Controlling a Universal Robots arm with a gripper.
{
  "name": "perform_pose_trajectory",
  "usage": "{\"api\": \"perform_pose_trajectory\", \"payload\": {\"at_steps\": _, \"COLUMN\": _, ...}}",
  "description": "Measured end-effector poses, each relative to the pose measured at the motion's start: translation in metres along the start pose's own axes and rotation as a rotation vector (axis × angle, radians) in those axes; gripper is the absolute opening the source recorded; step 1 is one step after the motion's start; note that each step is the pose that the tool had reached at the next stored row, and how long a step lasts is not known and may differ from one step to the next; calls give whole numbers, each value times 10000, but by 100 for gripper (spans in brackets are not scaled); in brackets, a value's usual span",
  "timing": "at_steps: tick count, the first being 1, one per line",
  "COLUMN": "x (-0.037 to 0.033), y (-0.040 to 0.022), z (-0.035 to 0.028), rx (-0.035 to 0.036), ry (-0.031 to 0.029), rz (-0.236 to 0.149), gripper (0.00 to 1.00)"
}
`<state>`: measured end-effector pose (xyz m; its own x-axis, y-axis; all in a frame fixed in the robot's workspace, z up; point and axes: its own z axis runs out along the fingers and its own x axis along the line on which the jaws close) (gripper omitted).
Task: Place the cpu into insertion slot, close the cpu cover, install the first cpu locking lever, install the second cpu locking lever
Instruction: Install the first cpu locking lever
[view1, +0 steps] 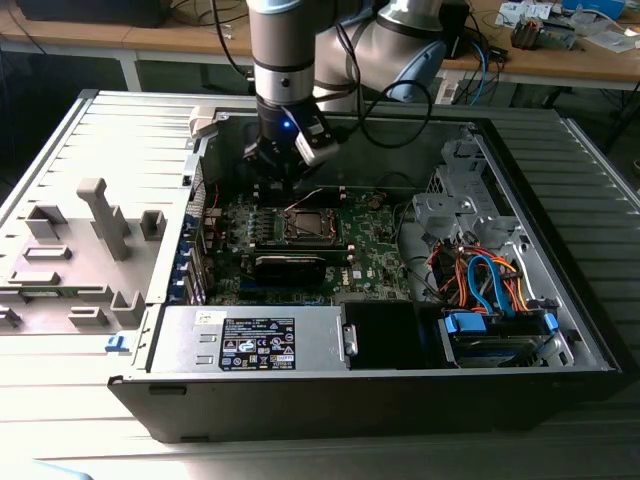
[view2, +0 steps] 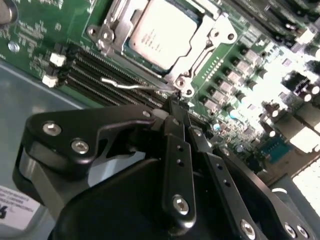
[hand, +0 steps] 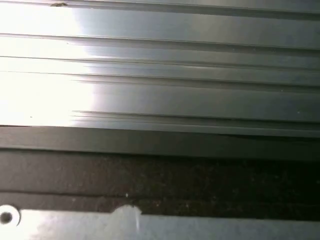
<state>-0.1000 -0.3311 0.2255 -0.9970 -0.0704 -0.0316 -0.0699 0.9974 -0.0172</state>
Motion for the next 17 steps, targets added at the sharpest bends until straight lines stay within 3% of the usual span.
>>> {"api": "perform_pose_trajectory", "payload": {"at_steps": 10, "x": -63, "y": 0, "z": 80, "rx": 1, "ry": 1, "rz": -19, "gripper": 11}}
{"api": "perform_pose_trajectory", "payload": {"at_steps": 17, "x": -183, "y": -7, "z": 158, "rx": 16, "ry": 4, "rz": -23, "gripper": 11}}
